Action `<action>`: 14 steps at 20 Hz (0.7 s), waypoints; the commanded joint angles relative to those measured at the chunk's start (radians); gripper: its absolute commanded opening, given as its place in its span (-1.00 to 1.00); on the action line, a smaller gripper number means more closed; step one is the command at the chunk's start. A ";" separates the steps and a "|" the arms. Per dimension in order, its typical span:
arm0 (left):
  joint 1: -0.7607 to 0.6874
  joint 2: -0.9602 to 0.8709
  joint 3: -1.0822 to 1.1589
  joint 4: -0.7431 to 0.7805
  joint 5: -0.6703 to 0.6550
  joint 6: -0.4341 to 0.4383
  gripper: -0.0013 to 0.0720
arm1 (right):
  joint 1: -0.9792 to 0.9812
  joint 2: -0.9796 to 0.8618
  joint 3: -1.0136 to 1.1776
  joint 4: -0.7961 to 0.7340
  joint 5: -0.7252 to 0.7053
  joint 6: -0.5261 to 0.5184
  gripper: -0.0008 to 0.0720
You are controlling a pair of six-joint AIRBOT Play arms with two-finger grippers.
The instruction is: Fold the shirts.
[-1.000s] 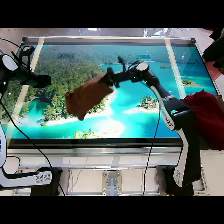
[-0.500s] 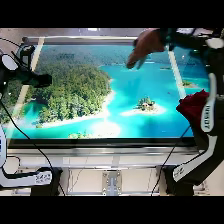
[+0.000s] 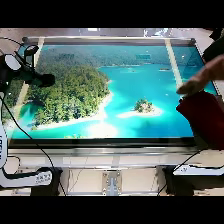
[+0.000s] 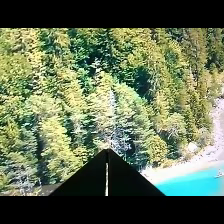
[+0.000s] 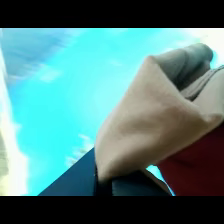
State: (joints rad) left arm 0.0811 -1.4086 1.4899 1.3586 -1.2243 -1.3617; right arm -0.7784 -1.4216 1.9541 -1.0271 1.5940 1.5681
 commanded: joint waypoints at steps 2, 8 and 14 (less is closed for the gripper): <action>-0.020 0.000 0.000 -0.043 0.000 0.000 -0.94 | -0.237 0.179 -0.297 -0.269 0.145 -0.077 -0.93; -0.050 0.000 0.000 -0.052 0.000 0.000 -0.94 | -0.414 0.225 -0.542 -0.314 0.182 -0.117 -0.35; -0.050 0.000 0.000 -0.078 -0.001 0.000 -0.94 | -0.430 0.250 -0.190 -0.177 0.225 -0.036 0.13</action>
State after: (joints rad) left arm 0.0326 -1.4086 1.4899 1.2984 -1.2247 -1.3621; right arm -1.1954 -1.1809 1.6161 -1.2907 1.8145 1.4921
